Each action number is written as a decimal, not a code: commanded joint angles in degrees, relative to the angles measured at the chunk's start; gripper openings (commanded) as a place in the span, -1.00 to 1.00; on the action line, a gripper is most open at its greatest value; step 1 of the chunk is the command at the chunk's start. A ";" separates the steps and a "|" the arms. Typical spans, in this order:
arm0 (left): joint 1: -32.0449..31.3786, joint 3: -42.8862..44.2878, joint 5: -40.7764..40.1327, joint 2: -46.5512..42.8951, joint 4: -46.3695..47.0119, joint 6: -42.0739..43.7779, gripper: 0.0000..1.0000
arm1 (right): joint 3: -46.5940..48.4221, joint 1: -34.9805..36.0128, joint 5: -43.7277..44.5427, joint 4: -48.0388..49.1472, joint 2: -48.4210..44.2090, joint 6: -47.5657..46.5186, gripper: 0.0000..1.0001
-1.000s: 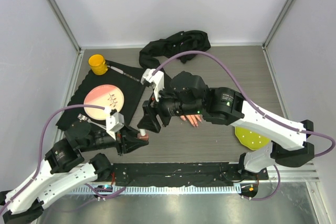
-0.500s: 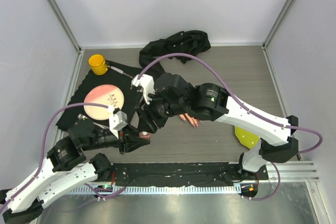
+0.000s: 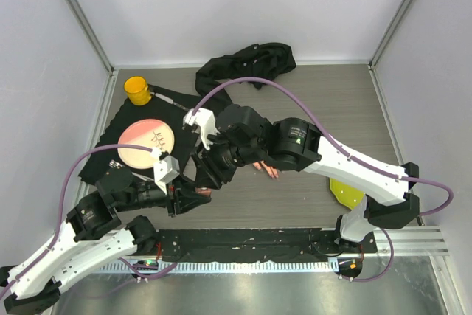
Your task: Paint the nails
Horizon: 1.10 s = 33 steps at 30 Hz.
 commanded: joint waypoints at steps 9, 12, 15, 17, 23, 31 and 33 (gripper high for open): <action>0.04 1.27 -0.50 0.33 1.78 0.76 -1.00 | -1.84 0.31 -0.40 3.20 -4.21 1.13 -0.15; 0.04 1.27 -0.50 0.33 1.78 0.76 -1.00 | -2.11 0.31 -0.22 3.46 -4.48 1.04 -0.16; 0.04 1.36 -0.50 0.33 1.78 0.76 -1.00 | -2.28 0.31 -0.31 3.55 -4.48 0.95 -0.18; 0.04 1.36 -0.59 0.51 1.69 0.76 -1.00 | -2.46 0.31 -0.48 3.55 -4.48 0.86 -0.21; 0.04 1.36 -0.50 0.69 1.60 0.76 -1.00 | -2.72 0.31 -0.66 3.63 -4.48 0.77 -0.36; 0.04 1.36 -0.76 0.60 1.60 0.76 -1.00 | -3.16 0.31 0.04 3.90 -4.30 -0.28 -0.86; 0.04 1.45 -1.29 0.51 1.60 0.76 -1.00 | -4.30 0.31 0.48 5.56 -5.09 -1.07 -0.98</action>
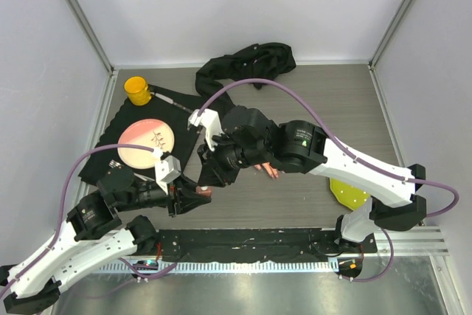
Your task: Paint the nails
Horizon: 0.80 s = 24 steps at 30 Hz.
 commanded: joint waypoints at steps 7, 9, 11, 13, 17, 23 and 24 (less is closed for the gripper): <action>0.04 1.45 -1.55 -0.08 1.95 0.76 -1.00 | -7.10 0.26 2.90 10.85 -8.00 -2.04 -0.98; 0.04 1.45 -1.64 -0.08 1.95 0.76 -1.00 | -7.90 0.26 3.86 11.82 -8.80 -2.12 -0.98; -0.05 1.45 -1.29 0.01 2.04 0.76 -1.00 | -8.17 0.26 4.31 11.91 -9.06 -2.04 -0.98; 0.04 1.45 -1.29 0.09 2.12 0.76 -1.00 | -8.26 0.26 4.22 11.99 -8.97 -2.21 -0.98; 0.04 1.45 -1.20 0.09 2.04 0.76 -1.00 | -8.34 0.26 4.13 12.08 -8.97 -2.21 -0.98; 0.04 1.36 -1.12 0.09 2.12 0.76 -1.00 | -8.34 0.26 4.57 12.08 -8.88 -2.30 -0.98; -0.05 1.45 -1.12 0.18 2.12 0.76 -1.00 | -8.26 0.26 4.75 12.00 -8.80 -2.21 -0.97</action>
